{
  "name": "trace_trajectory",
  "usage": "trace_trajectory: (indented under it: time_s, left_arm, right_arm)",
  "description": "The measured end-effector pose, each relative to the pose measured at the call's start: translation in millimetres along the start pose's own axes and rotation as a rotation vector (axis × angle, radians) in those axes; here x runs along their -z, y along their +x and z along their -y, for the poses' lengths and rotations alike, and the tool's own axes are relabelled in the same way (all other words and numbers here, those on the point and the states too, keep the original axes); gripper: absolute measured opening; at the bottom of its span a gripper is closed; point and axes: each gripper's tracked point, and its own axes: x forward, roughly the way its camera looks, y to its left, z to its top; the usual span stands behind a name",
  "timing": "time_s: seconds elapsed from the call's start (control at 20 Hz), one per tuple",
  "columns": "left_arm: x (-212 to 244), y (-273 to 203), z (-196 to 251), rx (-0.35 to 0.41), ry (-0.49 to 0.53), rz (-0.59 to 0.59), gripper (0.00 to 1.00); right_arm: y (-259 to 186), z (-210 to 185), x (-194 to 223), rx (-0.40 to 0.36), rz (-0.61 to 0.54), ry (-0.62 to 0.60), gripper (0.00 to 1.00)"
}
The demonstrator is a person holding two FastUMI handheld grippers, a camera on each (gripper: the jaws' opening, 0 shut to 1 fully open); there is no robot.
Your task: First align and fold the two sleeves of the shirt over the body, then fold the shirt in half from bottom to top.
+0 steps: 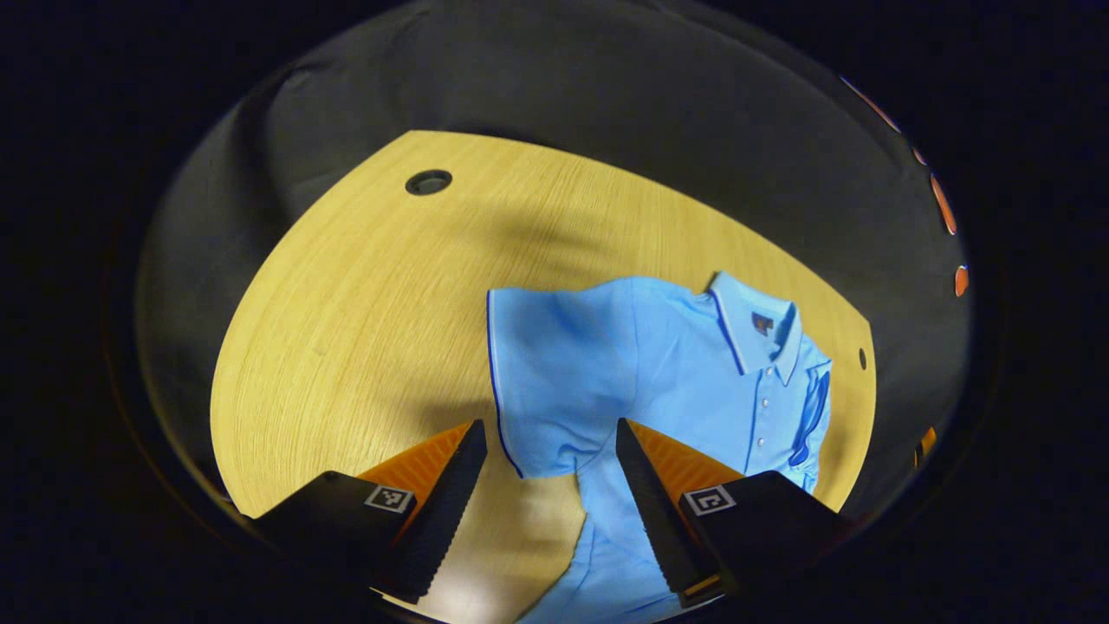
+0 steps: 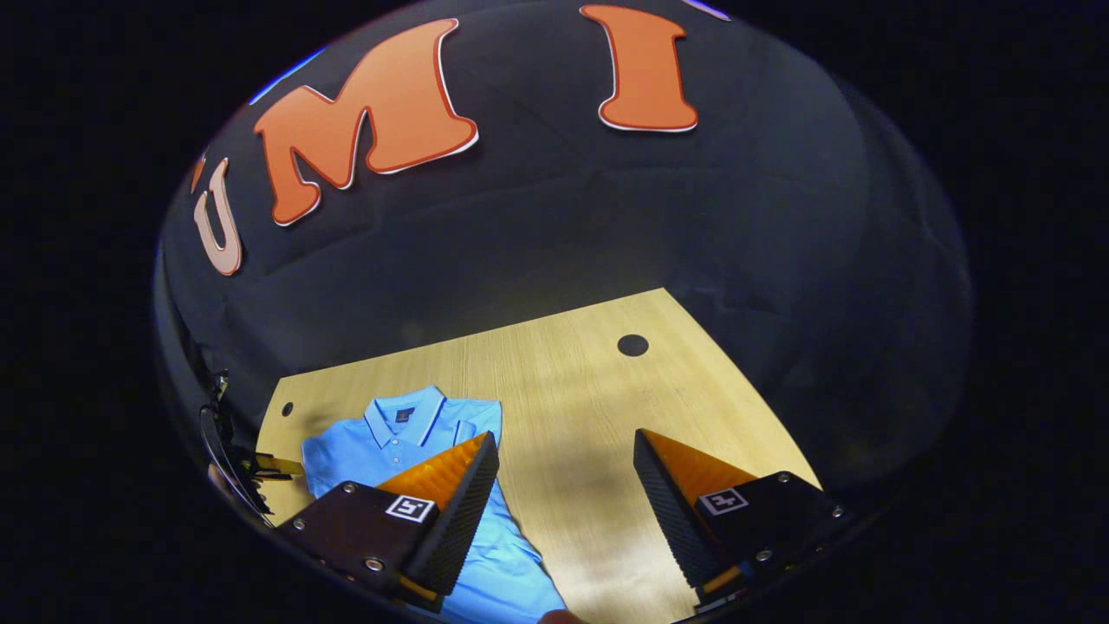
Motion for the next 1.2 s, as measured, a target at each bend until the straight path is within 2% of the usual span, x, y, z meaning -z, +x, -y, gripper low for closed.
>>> trace_trajectory:
  time_s: [0.1, 0.15, 0.35, 0.5, 0.6, 0.65, 0.75, 0.9, 1.05, 1.2]
  left_arm:
    - [0, 10, -11, -0.042, 0.009, -0.045, 1.0]
    - [0, 13, -17, -0.064, 0.023, -0.057, 0.98]
    - [2, 26, -24, -0.113, 0.045, -0.09, 1.0]
    - [-2, 34, -32, -0.159, 0.062, -0.094, 0.98]
    - [-7, 35, -27, -0.154, 0.089, -0.085, 0.84]
    - [-11, 36, -24, -0.147, 0.097, -0.079, 0.86]
    - [-12, 37, -20, -0.143, 0.091, -0.071, 0.66]
    - [-12, 39, -13, -0.121, 0.064, -0.058, 0.16]
    - [-16, 29, 10, -0.032, 0.049, -0.01, 0.15]
    - [-25, 13, 36, 0.033, 0.087, 0.048, 0.15]
  right_arm:
    - [-12, 8, -1, 0.006, 0.011, -0.01, 0.95]
    - [-18, 10, -1, 0.004, 0.013, -0.009, 0.95]
    - [-31, 16, -3, -0.01, 0.027, 0.003, 0.95]
    - [-35, 19, -2, -0.018, 0.03, 0.004, 0.95]
    - [-40, 20, -4, -0.026, 0.032, 0.01, 0.95]
    - [-43, 18, -5, -0.035, 0.038, 0.017, 0.95]
    - [-47, 18, -6, -0.046, 0.046, 0.027, 0.95]
    - [-54, 18, -8, -0.052, 0.06, 0.021, 0.95]
    - [-60, 19, -6, -0.049, 0.068, 0.007, 0.95]
    - [-66, 18, -4, -0.055, 0.075, 0.008, 0.95]
